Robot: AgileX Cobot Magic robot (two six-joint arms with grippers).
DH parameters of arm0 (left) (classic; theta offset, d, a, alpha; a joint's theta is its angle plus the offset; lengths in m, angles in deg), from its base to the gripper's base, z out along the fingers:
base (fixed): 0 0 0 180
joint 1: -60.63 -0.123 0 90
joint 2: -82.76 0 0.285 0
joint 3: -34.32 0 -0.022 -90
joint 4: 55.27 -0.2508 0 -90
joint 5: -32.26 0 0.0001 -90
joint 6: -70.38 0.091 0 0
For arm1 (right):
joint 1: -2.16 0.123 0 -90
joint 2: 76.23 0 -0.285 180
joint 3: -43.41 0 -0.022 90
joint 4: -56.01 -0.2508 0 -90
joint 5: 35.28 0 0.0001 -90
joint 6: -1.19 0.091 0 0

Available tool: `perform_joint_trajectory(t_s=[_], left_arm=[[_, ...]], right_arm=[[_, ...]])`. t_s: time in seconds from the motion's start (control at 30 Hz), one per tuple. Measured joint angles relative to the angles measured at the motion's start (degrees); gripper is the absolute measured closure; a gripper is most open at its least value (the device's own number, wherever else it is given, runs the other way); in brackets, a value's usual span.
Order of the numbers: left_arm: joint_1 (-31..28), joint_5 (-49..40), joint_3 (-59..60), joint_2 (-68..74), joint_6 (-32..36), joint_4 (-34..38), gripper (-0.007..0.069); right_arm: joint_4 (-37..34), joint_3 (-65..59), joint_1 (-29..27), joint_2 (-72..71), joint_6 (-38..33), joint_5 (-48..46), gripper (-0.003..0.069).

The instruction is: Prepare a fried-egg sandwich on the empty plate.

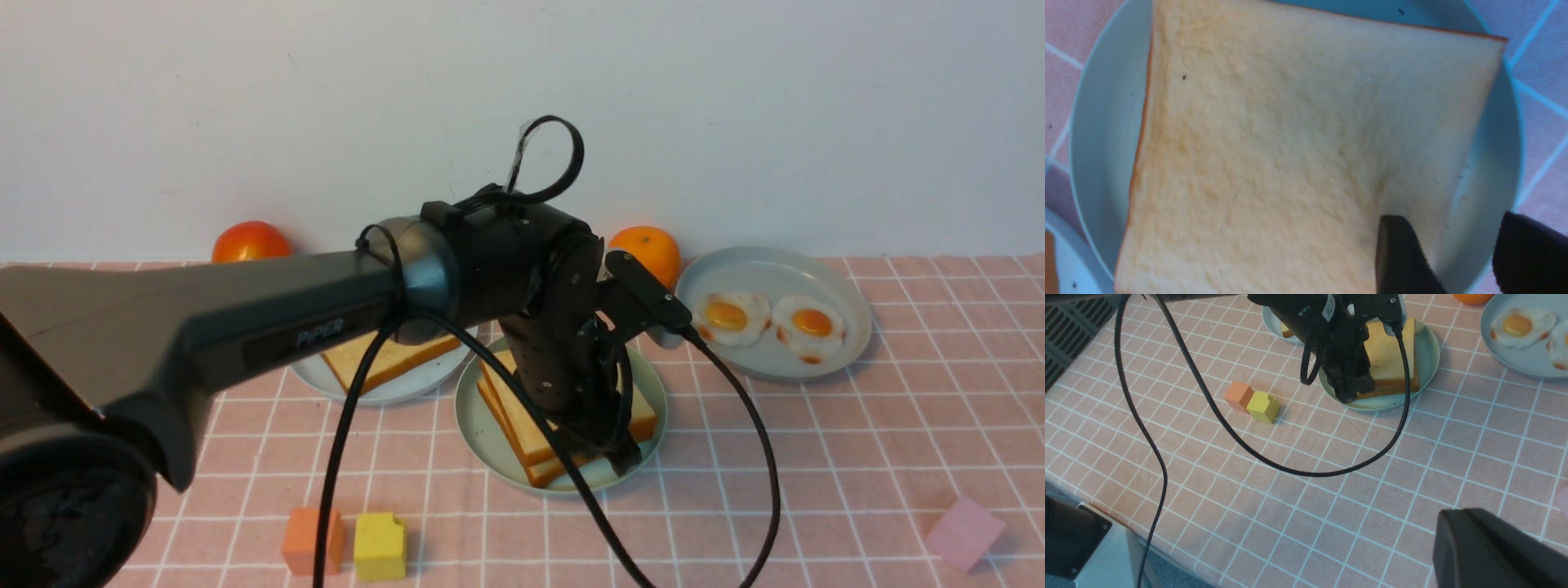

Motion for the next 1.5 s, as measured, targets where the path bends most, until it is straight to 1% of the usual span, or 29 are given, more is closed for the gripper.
perform_joint_trajectory(t_s=[0.03, 0.07, 0.1, 0.13, 0.2, 0.23, 0.33, 0.37, 0.43, 0.47, 0.5, 0.53, 0.67, 0.7, 0.73, 0.8, 0.83, 0.9, 0.93, 1.13, 1.4, 1.47, 1.5], left_arm=[[0.0, -0.24, 0.0, -0.24, -0.36, 0.13, 0.0263], [0.0, -1.37, 0.0, -3.08, -3.19, 1.34, 0.0281], [0.0, -1.48, 0.0, -3.95, -3.96, 1.67, 0.0286], [0.0, -2.54, 0.0, -8.26, -6.48, 2.66, 0.0332], [0.0, -3.9, 0.0, -13.03, -8.56, 3.52, 0.0399], [0.0, -4.27, 0.0, -15.26, -8.94, 3.97, 0.0419], [0.0, -4.64, 3.63, -30.72, -9.71, 7.02, 0.0611], [0.0, -4.58, 4.08, -31.65, -9.71, 7.17, 0.0611], [0.0, -2.26, 10.62, -42.01, -9.43, 9.43, 0.0612], [0.0, 0.01, 16.26, -48.65, -8.66, 11.32, 0.0612], [0.0, 2.28, 20.83, -53.35, -7.78, 12.96, 0.0612], [0.0, 3.77, 22.74, -56.11, -7.05, 13.98, 0.0612], [0.0, 15.02, 41.95, -71.77, -1.47, 20.93, 0.0612], [0.0, 19.19, 48.47, -77.15, 0.54, 23.76, 0.0612], [0.0, 19.19, 48.47, -77.88, 0.54, 23.76, 0.0612], [0.0, 27.34, 59.02, -86.64, 3.04, 29.32, 0.0612], [0.0, 28.43, 60.25, -87.18, 3.32, 29.63, 0.0612], [0.0, 33.94, 66.81, -94.03, 4.75, 32.28, 0.0612], [0.0, 34.99, 68.36, -95.35, 4.94, 32.53, 0.0612], [0.0, 36.18, 75.34, -103.61, 5.32, 33.28, 0.0612], [0.0, 32.01, 76.22, -104.18, 5.32, 33.28, 0.0612], [0.0, 31.33, 76.22, -103.99, 5.32, 33.28, 0.0612], [0.0, 30.82, 76.22, -103.92, 5.32, 33.28, 0.0612]], right_arm=[[0.0, 0.0, 0.0, 0.0, 0.0, 0.0, 0.0618], [0.0, 0.0, 0.0, 0.0, 0.0, 0.0, 0.0616], [0.0, 0.0, 0.0, 0.0, 0.0, 0.0, 0.0615], [0.0, 0.0, 0.0, 0.0, 0.0, 0.0, 0.0614], [-0.05, 0.0, 0.0, 0.0, -0.05, 0.0, 0.0613], [-0.05, 0.0, 0.0, 0.0, -0.05, 0.0, 0.0613], [-0.24, 0.0, 0.0, 0.0, -0.05, 0.0, 0.0611], [-0.24, 0.0, 0.0, 0.0, -0.05, 0.0, 0.0611], [-0.24, 0.0, 0.0, 0.0, -0.05, 0.0, 0.0611], [-0.24, 0.0, 0.0, 0.0, -0.05, 0.0, 0.0611], [-0.24, 0.0, 0.0, 0.0, -0.05, 0.0, 0.0611], [-0.24, 0.0, 0.0, 0.0, -0.05, 0.0, 0.0611], [-0.24, 0.0, 0.0, 0.0, -0.05, 0.0, 0.0611], [-0.24, 0.0, 0.0, 0.0, -0.05, 0.0, 0.0611], [-0.24, 0.0, 0.0, 0.0, -0.05, 0.0, 0.0611], [-0.2, 0.0, 0.0, 0.0, -0.05, 0.0, 0.0608], [-0.26, 0.0, 0.0, 0.0, -0.05, 0.0, 0.0608], [-1.18, 0.0, 0.0, 0.0, -0.05, 0.0, 0.0605], [-1.6, 0.0, 0.0, -0.02, -0.05, 0.0, 0.0603], [-3.14, 0.0, 0.0, -0.06, -0.05, 0.0, 0.0594], [-2.7, -0.03, 0.71, -0.06, -0.05, 0.0, 0.0594], [-2.63, -0.03, -0.19, -0.06, -0.05, 0.0, 0.0594], [-2.83, -0.16, -2.47, -0.06, -0.05, 0.0, 0.0594]])
